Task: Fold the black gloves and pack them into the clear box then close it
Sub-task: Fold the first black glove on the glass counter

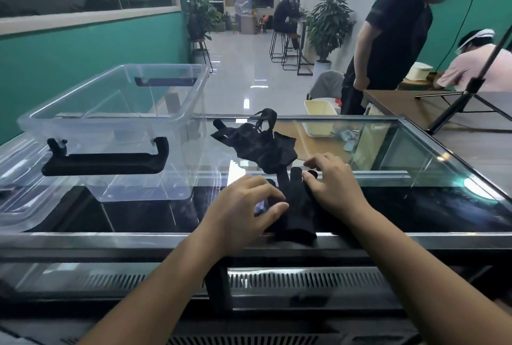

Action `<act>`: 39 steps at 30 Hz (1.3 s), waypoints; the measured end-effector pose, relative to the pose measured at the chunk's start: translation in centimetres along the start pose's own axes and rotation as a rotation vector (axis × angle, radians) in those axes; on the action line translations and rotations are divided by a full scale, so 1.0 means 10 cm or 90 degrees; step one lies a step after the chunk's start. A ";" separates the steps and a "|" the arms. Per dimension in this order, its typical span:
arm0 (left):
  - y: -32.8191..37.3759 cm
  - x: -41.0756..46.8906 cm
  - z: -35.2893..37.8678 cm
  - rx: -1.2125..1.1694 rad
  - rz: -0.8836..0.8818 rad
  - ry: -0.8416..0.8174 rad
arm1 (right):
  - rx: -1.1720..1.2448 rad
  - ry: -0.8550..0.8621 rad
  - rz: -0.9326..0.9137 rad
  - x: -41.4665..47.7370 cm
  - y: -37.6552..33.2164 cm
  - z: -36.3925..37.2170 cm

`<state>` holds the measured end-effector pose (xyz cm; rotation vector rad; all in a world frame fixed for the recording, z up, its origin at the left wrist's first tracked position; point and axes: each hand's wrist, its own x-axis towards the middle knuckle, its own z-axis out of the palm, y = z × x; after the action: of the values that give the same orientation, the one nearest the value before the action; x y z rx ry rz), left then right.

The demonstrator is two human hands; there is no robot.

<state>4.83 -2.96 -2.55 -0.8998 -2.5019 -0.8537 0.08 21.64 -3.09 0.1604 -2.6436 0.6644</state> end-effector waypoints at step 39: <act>-0.15 0.02 0.06 -0.049 -0.164 0.060 | 0.159 -0.140 0.198 0.70 -0.12 -0.13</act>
<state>3.60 -3.45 -3.51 -0.5517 -2.5518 -1.0537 -5.59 21.13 1.31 -0.1182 -2.8142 1.1400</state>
